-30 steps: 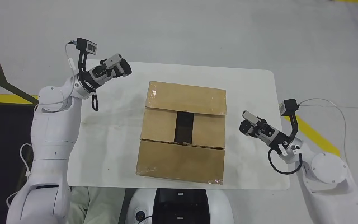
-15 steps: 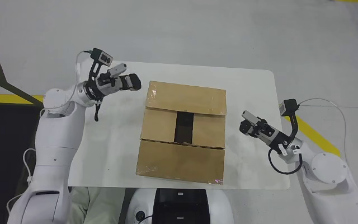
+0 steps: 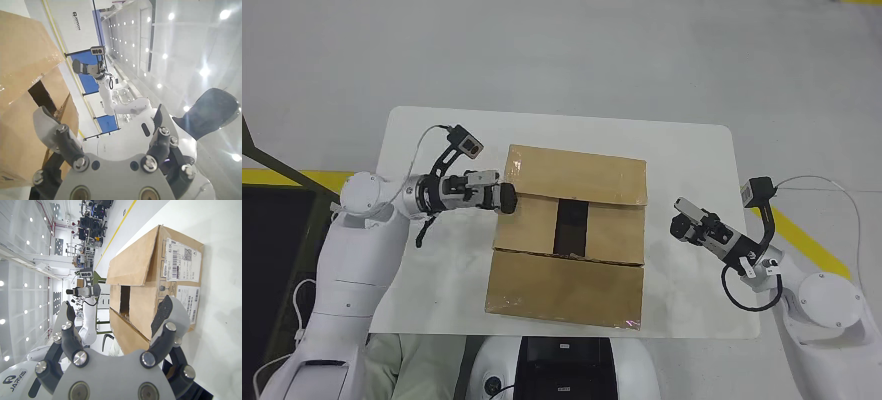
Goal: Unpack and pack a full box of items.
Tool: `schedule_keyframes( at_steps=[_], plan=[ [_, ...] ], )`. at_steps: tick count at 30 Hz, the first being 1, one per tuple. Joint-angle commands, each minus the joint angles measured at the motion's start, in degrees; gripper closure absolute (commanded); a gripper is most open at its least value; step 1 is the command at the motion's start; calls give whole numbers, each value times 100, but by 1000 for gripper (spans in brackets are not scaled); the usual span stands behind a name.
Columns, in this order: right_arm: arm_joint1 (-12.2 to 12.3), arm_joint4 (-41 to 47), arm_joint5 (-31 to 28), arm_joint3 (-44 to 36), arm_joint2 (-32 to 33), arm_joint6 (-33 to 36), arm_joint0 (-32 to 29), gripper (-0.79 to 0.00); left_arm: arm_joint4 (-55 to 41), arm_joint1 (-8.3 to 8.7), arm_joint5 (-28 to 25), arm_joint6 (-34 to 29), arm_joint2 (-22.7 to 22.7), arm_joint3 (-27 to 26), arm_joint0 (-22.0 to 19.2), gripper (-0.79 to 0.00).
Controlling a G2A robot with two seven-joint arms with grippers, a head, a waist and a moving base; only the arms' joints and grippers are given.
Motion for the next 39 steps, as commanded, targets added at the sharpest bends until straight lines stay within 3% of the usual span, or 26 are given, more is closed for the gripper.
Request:
schedule_keyframes(
  at_steps=[1, 16, 39],
  plan=[
    [0, 0, 0, 0, 0, 0, 0, -785, 67, -3, 0, 4, 94, 21, 6, -785],
    [0, 0, 0, 0, 0, 0, 0, -785, 594, 100, 261, -511, 266, 177, -16, -785],
    [0, 0, 0, 0, 0, 0, 0, -785, 608, 92, 30, 166, 526, 853, -585, -785]
  ],
)
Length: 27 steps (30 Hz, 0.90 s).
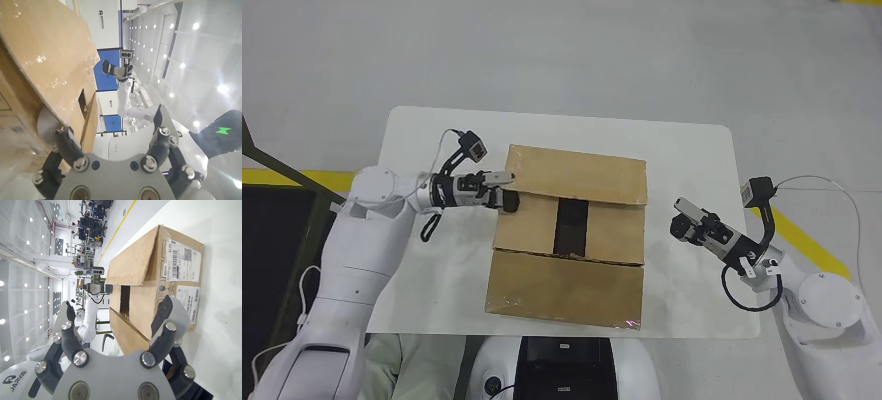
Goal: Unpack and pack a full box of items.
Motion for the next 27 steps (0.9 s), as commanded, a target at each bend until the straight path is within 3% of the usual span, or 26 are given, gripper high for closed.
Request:
schedule_keyframes(
  at_steps=[1, 16, 27],
  plan=[
    [0, 0, 0, 0, 0, 0, 0, -785, -130, -16, -3, 35, 45, 26, -66, -785],
    [0, 0, 0, 0, 0, 0, 0, -785, -934, -143, -103, 593, 234, 116, -707, -785],
    [0, 0, 0, 0, 0, 0, 0, -785, -819, -288, -498, 1197, 589, 810, -1391, -785]
  ],
)
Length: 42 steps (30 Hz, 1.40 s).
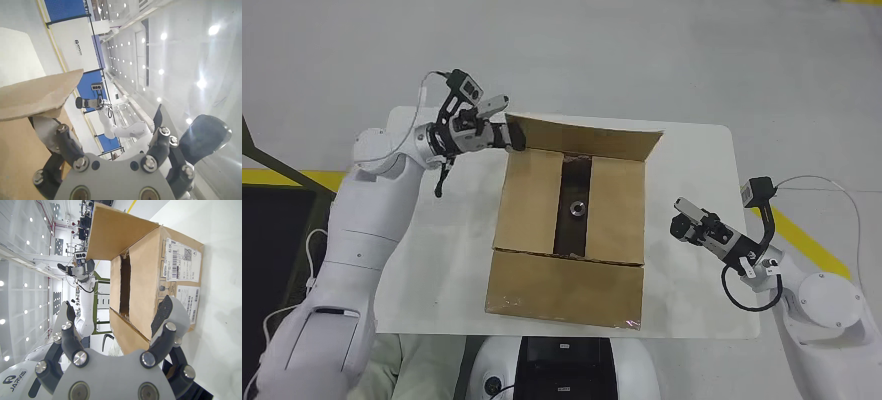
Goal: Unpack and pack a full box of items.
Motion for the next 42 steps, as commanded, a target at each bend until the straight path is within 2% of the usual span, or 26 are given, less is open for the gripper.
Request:
schedule_keyframes(
  at_steps=[1, 10, 17, 22, 31, 42],
  plan=[
    [0, 0, 0, 0, 0, 0, 0, -785, 29, -45, -107, 123, 127, 212, -135, -785],
    [0, 0, 0, 0, 0, 0, 0, -785, 10, -250, -454, 430, 572, 991, -719, -785],
    [0, 0, 0, 0, 0, 0, 0, -785, 865, -363, -1005, 899, 908, 1593, -1134, -785],
    [0, 0, 0, 0, 0, 0, 0, -785, 1443, -458, -1165, 1241, 1183, 2058, -1397, -785],
    [0, 0, 0, 0, 0, 0, 0, -785, 1726, -603, -1174, 1363, 1463, 2736, -1586, -785],
    [0, 0, 0, 0, 0, 0, 0, -785, 1859, -653, -1389, 1266, 1487, 3195, -1608, -785]
  ],
)
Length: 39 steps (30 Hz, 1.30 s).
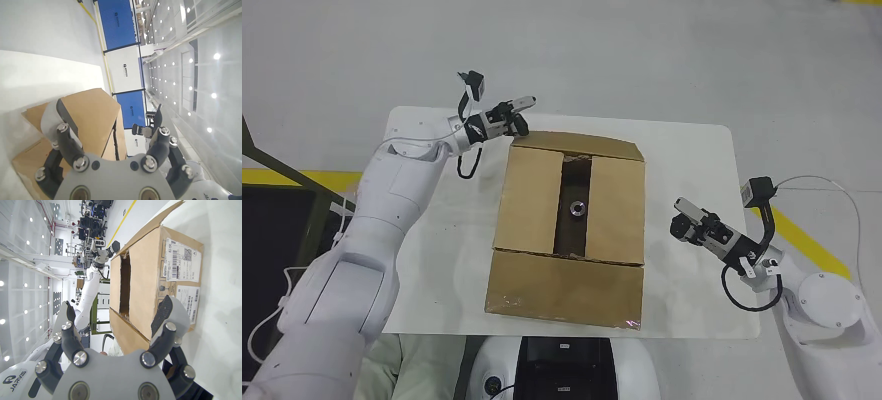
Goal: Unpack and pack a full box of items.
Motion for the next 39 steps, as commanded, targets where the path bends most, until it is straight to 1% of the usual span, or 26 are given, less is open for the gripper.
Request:
schedule_keyframes(
  at_steps=[1, 8, 13, 18, 22, 27, 30, 34, 36, 39],
  plan=[
    [0, 0, 0, 0, 0, 0, 0, -785, 12, -2, -34, -15, -12, 58, -1, -785],
    [0, 0, 0, 0, 0, 0, 0, -785, -1, 11, -214, 39, -135, 197, -40, -785],
    [0, 0, 0, 0, 0, 0, 0, -785, -234, 43, -388, 196, -370, 187, -114, -785],
    [0, 0, 0, 0, 0, 0, 0, -785, -629, 102, -397, 63, -666, -64, -148, -785],
    [0, 0, 0, 0, 0, 0, 0, -785, -715, 210, -404, -267, -910, -507, -45, -785],
    [0, 0, 0, 0, 0, 0, 0, -785, -497, 437, -354, -710, -1332, -1249, 346, -785],
    [0, 0, 0, 0, 0, 0, 0, -785, -402, 606, -257, -1095, -1685, -1848, 765, -785],
    [0, 0, 0, 0, 0, 0, 0, -785, -500, 820, 64, -1612, -2256, -2604, 1378, -785],
    [0, 0, 0, 0, 0, 0, 0, -785, -514, 913, 171, -1858, -2532, -2858, 1622, -785],
    [0, 0, 0, 0, 0, 0, 0, -785, -464, 1032, 237, -2200, -2877, -3038, 1911, -785]
  ],
)
